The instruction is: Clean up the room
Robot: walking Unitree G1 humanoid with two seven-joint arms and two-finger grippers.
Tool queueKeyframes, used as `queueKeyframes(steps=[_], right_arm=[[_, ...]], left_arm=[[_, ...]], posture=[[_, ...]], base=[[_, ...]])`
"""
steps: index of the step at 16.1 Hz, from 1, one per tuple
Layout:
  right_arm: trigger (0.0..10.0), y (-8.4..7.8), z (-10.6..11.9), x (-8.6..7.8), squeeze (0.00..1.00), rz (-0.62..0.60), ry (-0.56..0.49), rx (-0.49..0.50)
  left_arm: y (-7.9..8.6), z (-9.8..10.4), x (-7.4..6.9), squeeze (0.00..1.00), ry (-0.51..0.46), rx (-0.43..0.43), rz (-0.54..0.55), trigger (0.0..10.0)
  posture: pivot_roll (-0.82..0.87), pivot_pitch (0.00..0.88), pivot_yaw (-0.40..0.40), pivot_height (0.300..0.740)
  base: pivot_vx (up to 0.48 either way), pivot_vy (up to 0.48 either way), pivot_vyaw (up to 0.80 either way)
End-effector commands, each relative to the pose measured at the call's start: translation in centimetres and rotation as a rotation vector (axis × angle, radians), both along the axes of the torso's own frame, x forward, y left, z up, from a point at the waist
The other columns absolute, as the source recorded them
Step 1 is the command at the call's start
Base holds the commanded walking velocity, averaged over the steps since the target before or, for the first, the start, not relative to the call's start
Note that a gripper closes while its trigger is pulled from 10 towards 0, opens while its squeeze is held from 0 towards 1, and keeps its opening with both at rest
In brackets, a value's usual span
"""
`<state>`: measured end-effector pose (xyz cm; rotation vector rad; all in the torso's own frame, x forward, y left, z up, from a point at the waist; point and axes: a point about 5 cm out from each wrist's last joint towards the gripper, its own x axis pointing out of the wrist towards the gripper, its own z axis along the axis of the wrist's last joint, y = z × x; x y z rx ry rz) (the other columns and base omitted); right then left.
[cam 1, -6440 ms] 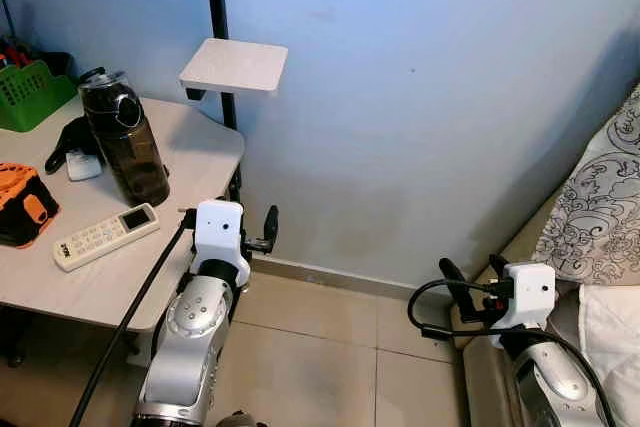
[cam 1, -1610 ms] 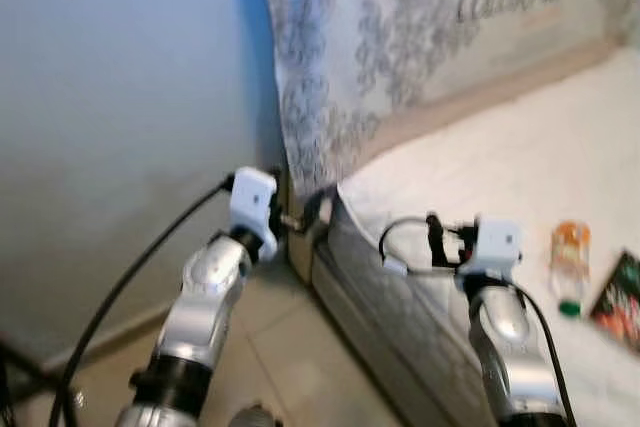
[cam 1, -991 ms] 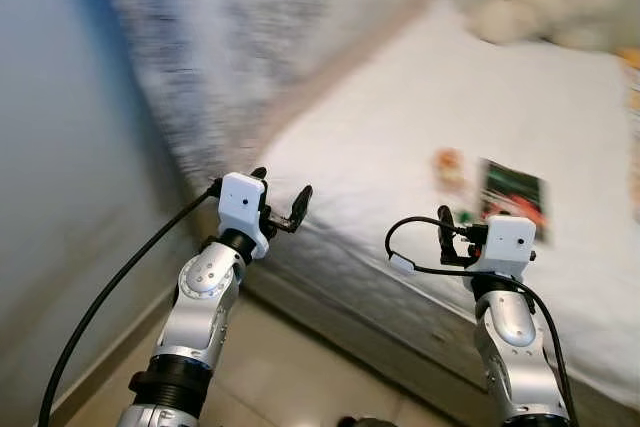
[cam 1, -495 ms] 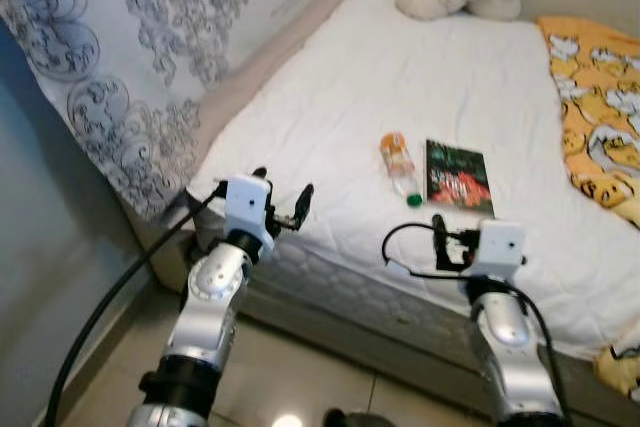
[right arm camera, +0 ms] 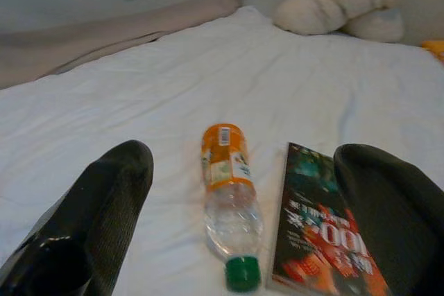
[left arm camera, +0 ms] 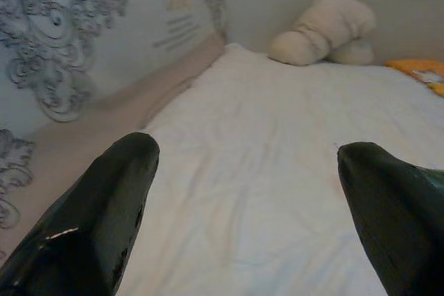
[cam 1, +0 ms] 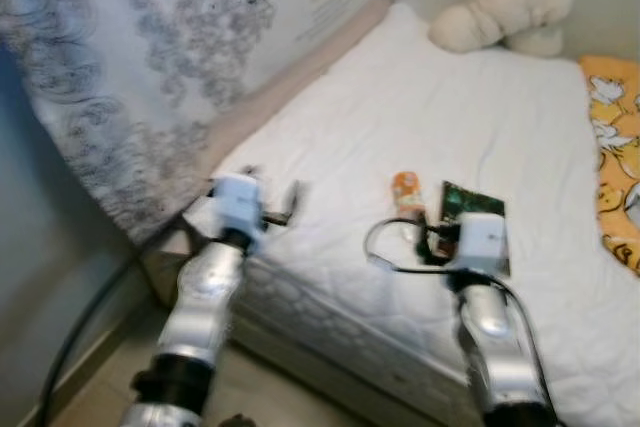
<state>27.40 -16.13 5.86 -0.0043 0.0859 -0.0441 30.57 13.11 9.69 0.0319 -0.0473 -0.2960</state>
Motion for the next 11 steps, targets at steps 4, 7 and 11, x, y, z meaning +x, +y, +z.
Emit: queueKeyframes(steps=[4,7,11], right_arm=[[10.0,-1.5,-0.2,2.6,0.00,-0.066,0.093,0.003],[10.0,-0.4,0.0,5.6,0.00,-0.010,0.189,0.097],[10.0,-0.3,0.2,7.3,0.00,-0.022,0.256,0.134]], left_arm=[[-0.7,0.7,0.8,0.00,-0.009,0.082,-0.008,10.0],[0.8,1.8,1.1,0.00,-0.033,0.099,0.039,10.0],[0.6,3.2,-1.0,0.00,-0.065,0.145,-0.046,10.0]], posture=[[0.12,0.000,-0.076,0.740],[0.17,0.000,-0.084,0.740],[0.25,0.000,-0.094,0.740]], base=[[0.321,-0.120,0.00],[0.000,0.000,0.00],[0.000,0.000,0.00]])
